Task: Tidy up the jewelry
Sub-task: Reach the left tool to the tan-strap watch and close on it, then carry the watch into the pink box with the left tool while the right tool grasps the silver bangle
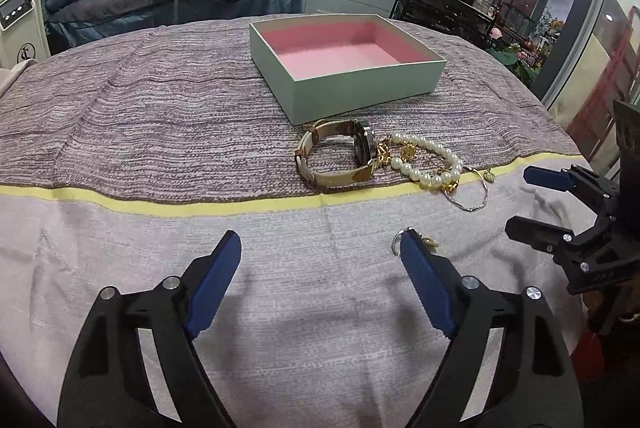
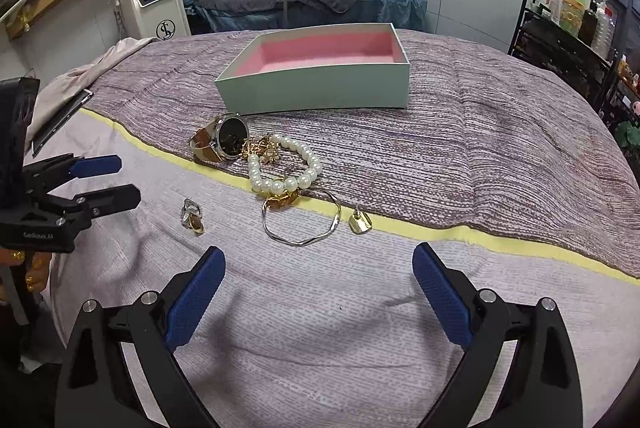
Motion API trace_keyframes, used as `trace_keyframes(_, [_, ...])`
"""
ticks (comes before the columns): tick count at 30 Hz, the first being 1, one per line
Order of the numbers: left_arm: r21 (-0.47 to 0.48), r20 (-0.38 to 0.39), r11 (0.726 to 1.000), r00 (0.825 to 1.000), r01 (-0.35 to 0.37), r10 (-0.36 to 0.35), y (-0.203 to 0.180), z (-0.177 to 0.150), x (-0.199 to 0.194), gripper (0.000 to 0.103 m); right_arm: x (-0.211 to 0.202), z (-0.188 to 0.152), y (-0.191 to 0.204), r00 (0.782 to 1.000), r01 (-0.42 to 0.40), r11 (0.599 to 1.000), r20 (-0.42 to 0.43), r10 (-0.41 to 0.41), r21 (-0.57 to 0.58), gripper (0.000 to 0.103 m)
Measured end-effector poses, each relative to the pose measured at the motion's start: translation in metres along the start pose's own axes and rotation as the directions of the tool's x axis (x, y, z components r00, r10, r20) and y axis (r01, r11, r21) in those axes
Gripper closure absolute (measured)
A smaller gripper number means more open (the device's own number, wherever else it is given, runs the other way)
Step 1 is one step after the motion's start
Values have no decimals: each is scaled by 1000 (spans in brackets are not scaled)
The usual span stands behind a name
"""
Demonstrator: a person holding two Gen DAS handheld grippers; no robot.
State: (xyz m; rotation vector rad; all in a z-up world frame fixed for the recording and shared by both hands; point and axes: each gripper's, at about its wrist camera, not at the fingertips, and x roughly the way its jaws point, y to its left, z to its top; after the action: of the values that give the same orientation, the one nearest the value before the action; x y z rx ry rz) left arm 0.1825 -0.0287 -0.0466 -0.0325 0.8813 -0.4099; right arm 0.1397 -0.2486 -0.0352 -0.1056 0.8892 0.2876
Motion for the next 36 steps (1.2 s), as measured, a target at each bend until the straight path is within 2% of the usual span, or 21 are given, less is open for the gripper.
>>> trace_keyframes(5, [49,8,996,997,72,-72,-16,19,11,39,7,12,10,999,-38,993,-9,37,-113,11])
trace_keyframes(8, [64,-11,995,997,71,-70,-22,33,29,46,18,20,14,998,-60,982,-41,53,-181,12])
trace_keyframes(11, [26,-43,996,996,83,-81,-19,46,46,55,31,26,15,997,-58,972,-71,43,-227,16])
trace_keyframes(13, [8,-54,995,993,102,-101,-18,52,53,56,39,30,14,996,-48,969,-86,28,-242,20])
trace_keyframes(16, [13,-69,996,994,85,-84,-21,58,63,60,49,32,14,993,-66,963,-117,37,-261,23])
trace_keyframes(19, [21,-86,997,994,72,-70,-23,62,72,75,52,32,13,991,-78,959,-122,46,-272,24])
trace_keyframes(21, [28,-93,997,993,70,-67,-24,63,77,82,53,31,15,991,-85,956,-125,52,-279,28])
trace_keyframes(23, [45,-91,997,994,62,-58,-29,62,78,89,52,30,16,990,-94,953,-127,59,-286,36])
trace_keyframes(25, [69,-81,997,996,40,-34,-33,61,78,90,50,29,18,990,-98,951,-128,62,-292,41])
trace_keyframes(28, [74,-77,996,996,47,-41,-33,58,76,91,49,29,19,989,-100,951,-130,65,-292,51])
trace_keyframes(36, [55,-68,997,996,59,-56,-21,50,61,91,41,24,21,991,-81,961,-121,50,-265,51])
